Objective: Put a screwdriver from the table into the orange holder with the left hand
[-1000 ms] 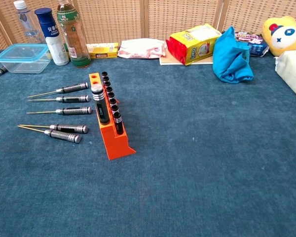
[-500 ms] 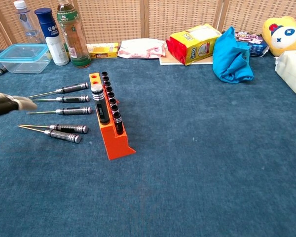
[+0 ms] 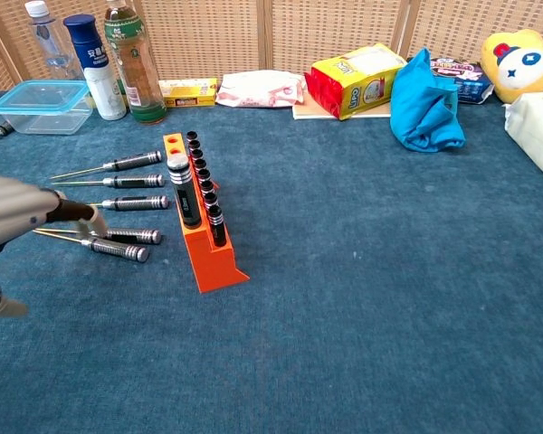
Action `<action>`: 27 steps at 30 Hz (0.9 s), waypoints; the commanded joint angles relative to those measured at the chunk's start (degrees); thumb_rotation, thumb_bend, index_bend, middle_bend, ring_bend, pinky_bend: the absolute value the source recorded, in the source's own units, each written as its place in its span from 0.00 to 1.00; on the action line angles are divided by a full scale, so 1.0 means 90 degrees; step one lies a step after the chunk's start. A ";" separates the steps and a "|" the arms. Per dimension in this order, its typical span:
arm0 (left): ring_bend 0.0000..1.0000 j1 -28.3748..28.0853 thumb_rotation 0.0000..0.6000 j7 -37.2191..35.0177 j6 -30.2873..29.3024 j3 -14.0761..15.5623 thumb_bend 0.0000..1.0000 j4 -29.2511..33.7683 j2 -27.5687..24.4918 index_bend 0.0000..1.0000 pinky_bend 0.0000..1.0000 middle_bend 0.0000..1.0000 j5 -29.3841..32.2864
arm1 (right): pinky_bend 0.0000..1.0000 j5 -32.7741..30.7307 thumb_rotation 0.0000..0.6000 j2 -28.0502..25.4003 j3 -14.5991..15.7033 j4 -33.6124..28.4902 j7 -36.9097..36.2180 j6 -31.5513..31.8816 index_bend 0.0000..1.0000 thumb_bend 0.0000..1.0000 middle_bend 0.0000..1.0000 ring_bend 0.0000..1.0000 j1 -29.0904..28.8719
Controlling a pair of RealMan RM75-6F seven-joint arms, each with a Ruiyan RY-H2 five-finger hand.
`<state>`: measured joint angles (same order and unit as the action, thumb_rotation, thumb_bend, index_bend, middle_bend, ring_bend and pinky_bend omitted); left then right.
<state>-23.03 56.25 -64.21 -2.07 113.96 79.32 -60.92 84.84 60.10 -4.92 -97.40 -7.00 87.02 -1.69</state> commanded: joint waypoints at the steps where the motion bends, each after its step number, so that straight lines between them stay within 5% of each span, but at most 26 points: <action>1: 0.78 -0.0081 1.00 -0.0024 -0.0170 -0.0081 0.16 -0.0196 0.0177 0.28 0.75 0.89 -0.0125 | 0.01 0.0010 1.00 -0.0003 0.0000 -0.0002 -0.0017 0.0011 0.13 0.09 0.04 0.05 0.0004; 4: 0.94 -0.0134 1.00 -0.0023 -0.0332 -0.0103 0.17 -0.0401 0.0307 0.36 0.92 1.00 -0.0278 | 0.01 0.0015 1.00 -0.0008 -0.0001 -0.0003 -0.0037 0.0019 0.13 0.09 0.04 0.05 0.0007; 8: 1.00 -0.0209 1.00 0.0093 -0.0411 -0.0097 0.17 -0.0580 0.0403 0.38 0.98 1.00 -0.0243 | 0.01 0.0015 1.00 -0.0011 0.0000 -0.0003 -0.0045 0.0015 0.13 0.09 0.04 0.05 0.0006; 27: 1.00 -0.0955 1.00 0.1164 -0.0419 -0.0152 0.17 -0.0606 0.0660 0.39 0.99 1.00 0.0981 | 0.01 -0.0022 1.00 -0.0008 -0.0010 0.0003 -0.0038 -0.0008 0.13 0.09 0.04 0.05 -0.0001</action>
<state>-31.18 66.34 -67.76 -3.28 108.69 84.89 -52.36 84.68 60.04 -4.99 -97.39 -7.32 86.97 -1.69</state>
